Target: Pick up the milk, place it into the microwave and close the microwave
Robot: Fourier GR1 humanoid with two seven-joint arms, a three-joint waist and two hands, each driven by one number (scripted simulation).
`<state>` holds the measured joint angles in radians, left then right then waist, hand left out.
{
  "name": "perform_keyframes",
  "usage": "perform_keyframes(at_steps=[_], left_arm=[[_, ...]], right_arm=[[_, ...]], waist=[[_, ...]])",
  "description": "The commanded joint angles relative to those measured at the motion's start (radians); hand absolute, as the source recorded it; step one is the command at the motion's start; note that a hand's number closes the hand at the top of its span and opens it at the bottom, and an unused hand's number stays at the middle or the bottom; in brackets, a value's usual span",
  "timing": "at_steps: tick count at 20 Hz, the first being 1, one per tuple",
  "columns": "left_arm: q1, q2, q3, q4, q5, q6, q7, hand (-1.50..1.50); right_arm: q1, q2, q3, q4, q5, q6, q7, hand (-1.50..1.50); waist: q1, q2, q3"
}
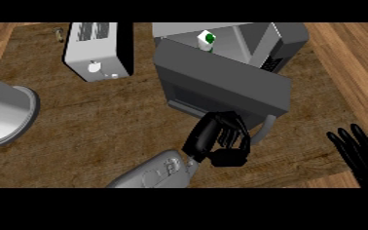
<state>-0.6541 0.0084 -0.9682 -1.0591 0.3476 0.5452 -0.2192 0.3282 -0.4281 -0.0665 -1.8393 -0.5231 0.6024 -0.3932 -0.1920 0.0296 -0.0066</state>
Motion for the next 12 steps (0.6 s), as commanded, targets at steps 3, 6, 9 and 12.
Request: perform_keyframes(at_steps=[3,6,9,12], left_arm=[[-0.143,-0.008,0.057,0.091,0.089,0.067,-0.017,1.50],[-0.180,-0.008,0.067,0.115,0.140,0.094,-0.023,1.50],[-0.230,-0.008,0.087,0.163,0.178,0.090,-0.035,1.50],[-0.259,-0.008,0.101,0.182,0.230,0.093,-0.049,1.50]], right_arm=[[0.002,-0.031,-0.014,-0.057,-0.054,-0.019,0.062,-1.50],[-0.005,-0.021,0.009,-0.088,-0.072,-0.035,0.086,-1.50],[-0.008,-0.029,-0.001,-0.093,-0.091,-0.047,0.104,-1.50],[-0.002,-0.045,-0.005,-0.105,-0.101,-0.050,0.127,-1.50]], waist=[[-0.022,0.009,0.001],[-0.030,0.013,0.001],[-0.044,0.020,0.002],[-0.056,0.023,0.002]])
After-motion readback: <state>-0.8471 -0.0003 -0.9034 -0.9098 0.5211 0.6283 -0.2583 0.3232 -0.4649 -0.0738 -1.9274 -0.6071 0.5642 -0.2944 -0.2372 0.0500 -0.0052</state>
